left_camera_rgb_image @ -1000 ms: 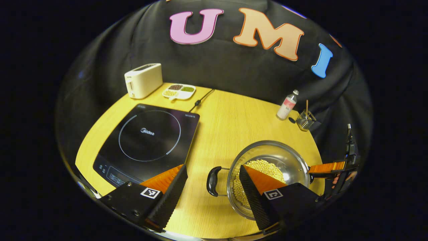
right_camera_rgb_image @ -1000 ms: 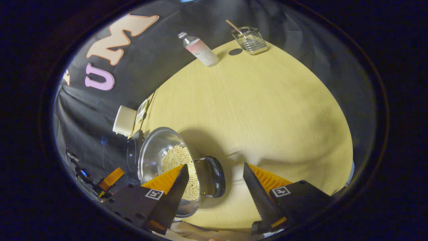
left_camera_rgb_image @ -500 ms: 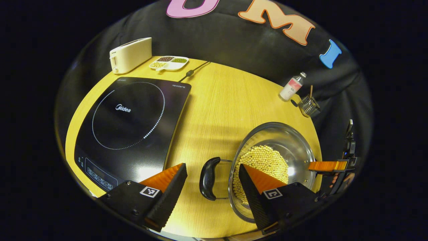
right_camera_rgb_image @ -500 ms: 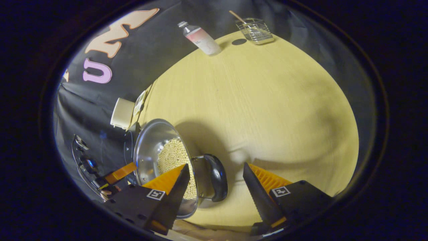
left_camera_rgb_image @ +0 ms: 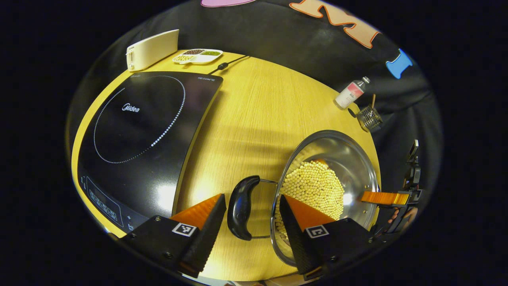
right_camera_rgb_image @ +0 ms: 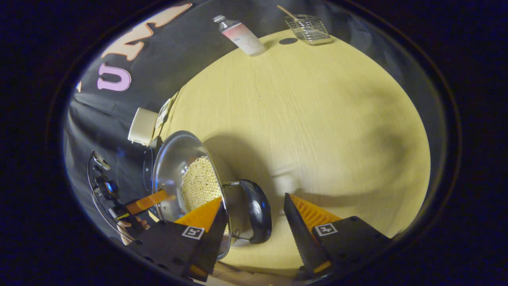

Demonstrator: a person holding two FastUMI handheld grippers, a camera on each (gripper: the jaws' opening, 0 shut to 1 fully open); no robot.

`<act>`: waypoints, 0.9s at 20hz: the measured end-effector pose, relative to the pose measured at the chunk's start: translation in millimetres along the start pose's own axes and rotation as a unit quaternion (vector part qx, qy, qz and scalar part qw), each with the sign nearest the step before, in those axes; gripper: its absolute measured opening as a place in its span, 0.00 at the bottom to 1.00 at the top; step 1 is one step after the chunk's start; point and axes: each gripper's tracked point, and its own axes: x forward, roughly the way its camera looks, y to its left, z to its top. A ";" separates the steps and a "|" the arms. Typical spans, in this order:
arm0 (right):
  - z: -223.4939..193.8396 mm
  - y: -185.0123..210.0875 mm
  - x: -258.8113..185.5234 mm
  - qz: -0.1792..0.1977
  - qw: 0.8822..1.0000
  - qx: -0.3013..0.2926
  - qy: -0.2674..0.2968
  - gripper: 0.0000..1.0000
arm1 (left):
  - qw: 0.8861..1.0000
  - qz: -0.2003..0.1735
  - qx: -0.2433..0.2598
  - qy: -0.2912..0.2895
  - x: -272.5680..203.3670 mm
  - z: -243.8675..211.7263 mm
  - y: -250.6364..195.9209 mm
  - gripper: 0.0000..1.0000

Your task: First push the handle of the pot to place it horizontally, then grasp the pot with both hands and set it on the induction cooktop.

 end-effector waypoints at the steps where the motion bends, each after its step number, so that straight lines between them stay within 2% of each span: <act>1: 0.6 -0.1 1.6 0.000 1.000 -0.001 0.000 0.75 | 1.000 -0.004 0.002 0.004 1.1 -2.0 -2.6 0.82; 2: -1.3 0.2 2.4 0.000 1.000 -0.003 0.001 0.75 | 1.000 -0.006 0.004 0.010 3.1 -4.6 -5.3 0.80; 3: -1.8 0.4 3.6 0.001 1.000 -0.003 0.003 0.75 | 1.000 -0.005 0.008 0.015 4.9 -6.5 -6.0 0.86; 4: -2.5 4.4 4.7 0.009 1.000 -0.002 0.004 0.75 | 1.000 0.001 0.016 0.017 5.7 -7.0 -4.3 0.86; 5: -3.3 6.7 4.3 0.010 1.000 -0.001 0.006 0.67 | 1.000 0.006 0.023 0.020 5.9 -7.3 -2.8 0.87; 6: -4.3 6.4 6.3 0.008 1.000 -0.006 0.007 0.64 | 0.999 0.015 0.030 0.023 6.1 -8.0 -0.1 0.80; 7: -5.2 5.8 8.4 0.004 1.000 -0.009 0.009 0.64 | 0.999 0.027 0.036 0.025 5.7 -7.5 7.0 0.76; 8: -8.4 10.8 7.8 0.015 1.000 -0.009 0.011 0.74 | 0.999 0.030 0.031 0.029 7.7 -7.5 8.4 0.72; 10: -6.3 7.9 11.9 0.005 1.000 -0.010 0.010 0.51 | 0.999 0.027 0.014 0.033 6.3 -7.7 5.1 0.67; 11: -5.7 7.8 12.6 0.003 1.000 -0.008 0.012 0.57 | 0.999 0.025 0.013 0.033 5.7 -7.3 4.7 0.64; 12: -6.9 8.3 11.7 0.003 1.000 -0.007 0.011 0.53 | 0.999 0.024 0.012 0.031 5.5 -6.3 5.5 0.65; 13: -6.2 7.7 14.1 0.002 1.000 -0.004 0.008 0.49 | 0.999 0.024 0.009 0.030 6.0 -6.0 5.4 0.61; 14: -5.4 8.5 11.0 0.002 1.000 -0.007 0.003 0.48 | 0.999 0.024 0.006 0.027 5.6 -6.8 5.2 0.64; 15: -4.4 8.2 11.0 0.001 1.000 -0.011 -0.003 0.47 | 0.999 0.023 0.003 0.025 5.5 -6.6 4.7 0.61; 16: -4.4 8.3 10.2 -0.001 1.000 -0.013 -0.006 0.53 | 1.000 0.022 0.000 0.022 5.7 -7.3 4.5 0.60; 18: -4.1 7.8 7.9 -0.003 1.000 -0.017 -0.011 0.53 | 1.000 0.020 -0.008 0.020 4.0 -9.0 3.3 0.59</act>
